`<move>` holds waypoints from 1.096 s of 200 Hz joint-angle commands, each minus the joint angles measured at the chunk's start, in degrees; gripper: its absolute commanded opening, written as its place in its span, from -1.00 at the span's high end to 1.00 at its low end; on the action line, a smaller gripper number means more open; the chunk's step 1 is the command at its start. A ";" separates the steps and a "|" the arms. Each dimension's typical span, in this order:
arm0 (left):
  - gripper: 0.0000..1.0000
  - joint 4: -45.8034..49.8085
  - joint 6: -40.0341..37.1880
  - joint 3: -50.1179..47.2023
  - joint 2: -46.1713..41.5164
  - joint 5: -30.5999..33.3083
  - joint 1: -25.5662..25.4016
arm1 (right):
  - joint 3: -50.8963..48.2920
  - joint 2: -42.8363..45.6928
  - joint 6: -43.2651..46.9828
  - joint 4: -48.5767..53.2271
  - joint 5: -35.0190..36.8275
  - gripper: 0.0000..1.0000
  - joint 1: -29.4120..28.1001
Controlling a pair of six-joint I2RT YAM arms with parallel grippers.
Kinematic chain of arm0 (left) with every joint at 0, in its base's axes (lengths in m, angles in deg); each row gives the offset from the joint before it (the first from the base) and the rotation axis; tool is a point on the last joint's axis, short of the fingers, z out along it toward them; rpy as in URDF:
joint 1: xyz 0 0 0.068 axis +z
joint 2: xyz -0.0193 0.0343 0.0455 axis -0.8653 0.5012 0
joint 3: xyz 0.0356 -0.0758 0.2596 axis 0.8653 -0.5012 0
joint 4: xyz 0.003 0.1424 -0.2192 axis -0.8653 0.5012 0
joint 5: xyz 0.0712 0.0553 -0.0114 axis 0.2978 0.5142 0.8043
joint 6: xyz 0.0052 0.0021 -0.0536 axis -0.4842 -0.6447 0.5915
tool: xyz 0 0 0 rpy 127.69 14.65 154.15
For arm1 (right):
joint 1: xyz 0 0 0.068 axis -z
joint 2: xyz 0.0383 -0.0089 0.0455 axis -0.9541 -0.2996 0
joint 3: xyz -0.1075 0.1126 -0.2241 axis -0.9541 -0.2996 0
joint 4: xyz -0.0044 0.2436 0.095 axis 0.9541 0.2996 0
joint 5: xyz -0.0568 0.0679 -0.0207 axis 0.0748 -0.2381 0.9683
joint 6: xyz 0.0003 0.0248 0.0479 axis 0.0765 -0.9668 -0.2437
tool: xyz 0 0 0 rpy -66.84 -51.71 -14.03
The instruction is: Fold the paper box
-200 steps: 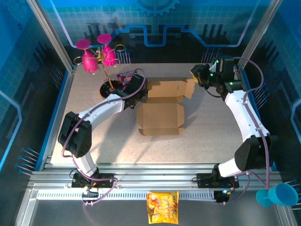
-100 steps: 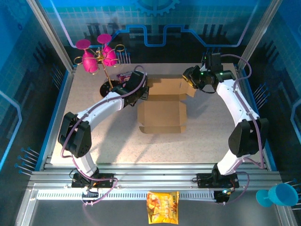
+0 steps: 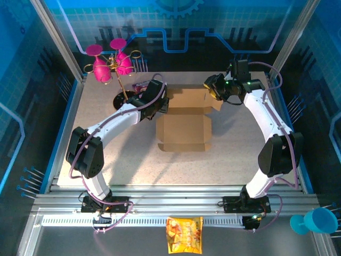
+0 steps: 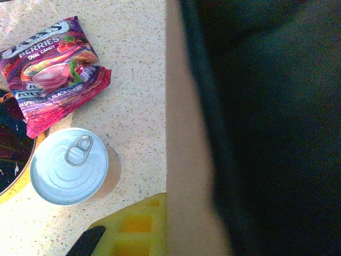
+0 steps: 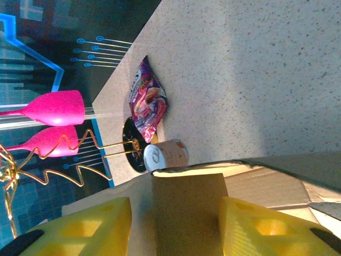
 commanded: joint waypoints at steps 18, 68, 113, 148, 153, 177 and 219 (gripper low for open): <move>1.00 0.43 0.25 2.07 0.08 -1.35 0.10 | 0.57 -0.44 -4.54 -3.54 -3.33 0.32 -0.92; 1.00 0.79 1.52 2.36 -0.44 -1.59 -0.12 | -1.06 0.72 -8.58 -6.91 -3.85 0.86 -0.89; 1.00 3.95 3.84 4.17 -0.82 -1.31 -0.08 | -3.68 3.00 -11.58 -10.60 -3.86 0.53 0.23; 1.00 9.76 5.77 8.55 -0.15 -1.01 0.07 | -11.62 10.82 -8.22 -13.75 -0.45 0.08 2.67; 1.00 10.55 5.85 9.18 -0.04 -0.96 0.05 | -13.39 12.26 -7.46 -14.00 0.07 0.06 3.02; 1.00 13.96 5.99 11.95 0.89 -0.86 0.10 | -22.70 18.56 -4.16 -15.80 1.78 -0.06 3.66; 1.00 17.21 6.17 15.06 2.17 -1.16 0.15 | -34.02 22.71 -0.44 -23.83 2.65 -0.13 3.47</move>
